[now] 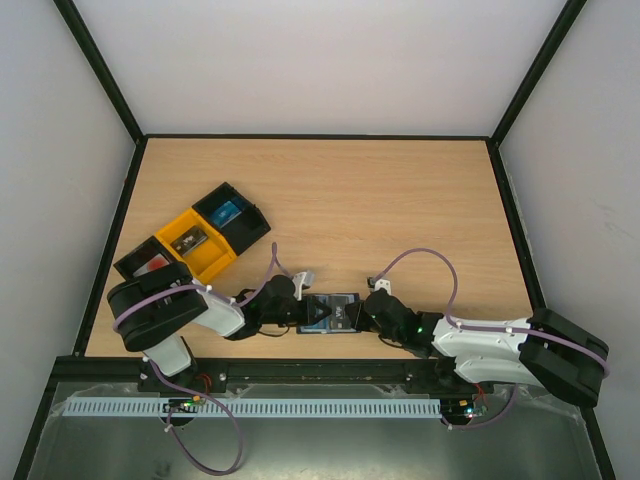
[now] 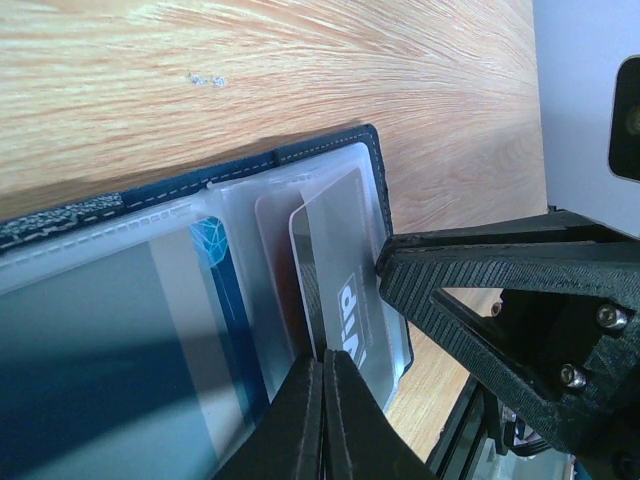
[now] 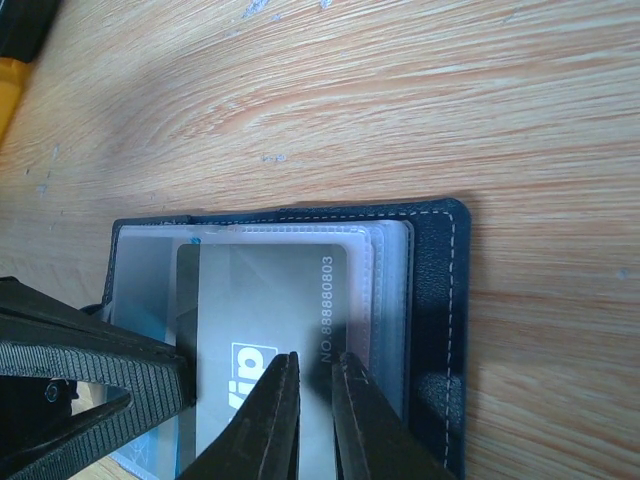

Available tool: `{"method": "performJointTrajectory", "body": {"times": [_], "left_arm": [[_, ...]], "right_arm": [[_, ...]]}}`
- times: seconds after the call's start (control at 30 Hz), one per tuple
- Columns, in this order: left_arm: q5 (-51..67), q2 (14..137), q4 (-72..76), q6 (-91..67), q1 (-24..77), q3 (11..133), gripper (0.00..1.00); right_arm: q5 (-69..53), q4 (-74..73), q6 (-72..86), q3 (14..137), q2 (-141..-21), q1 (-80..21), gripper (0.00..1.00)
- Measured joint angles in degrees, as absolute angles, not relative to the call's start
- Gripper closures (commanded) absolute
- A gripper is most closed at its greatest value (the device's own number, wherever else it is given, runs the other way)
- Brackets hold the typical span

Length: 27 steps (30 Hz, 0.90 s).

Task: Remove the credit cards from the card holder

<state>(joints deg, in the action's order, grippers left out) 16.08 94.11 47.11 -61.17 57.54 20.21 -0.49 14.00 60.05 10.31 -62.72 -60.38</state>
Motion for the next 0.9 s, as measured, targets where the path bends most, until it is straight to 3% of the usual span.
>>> {"method": "performJointTrajectory", "body": {"times": [0.57, 0.9], "left_arm": [[14.3, 86.5, 42.0, -58.3, 57.6, 17.9, 0.97], [11.6, 73.7, 33.5, -56.0, 56.0, 14.2, 0.97]], "right_arm": [[-0.5, 14.0, 60.1, 10.3, -62.7, -60.4, 0.87], [-0.5, 12.8, 59.7, 10.7, -62.3, -60.4, 0.86]]}}
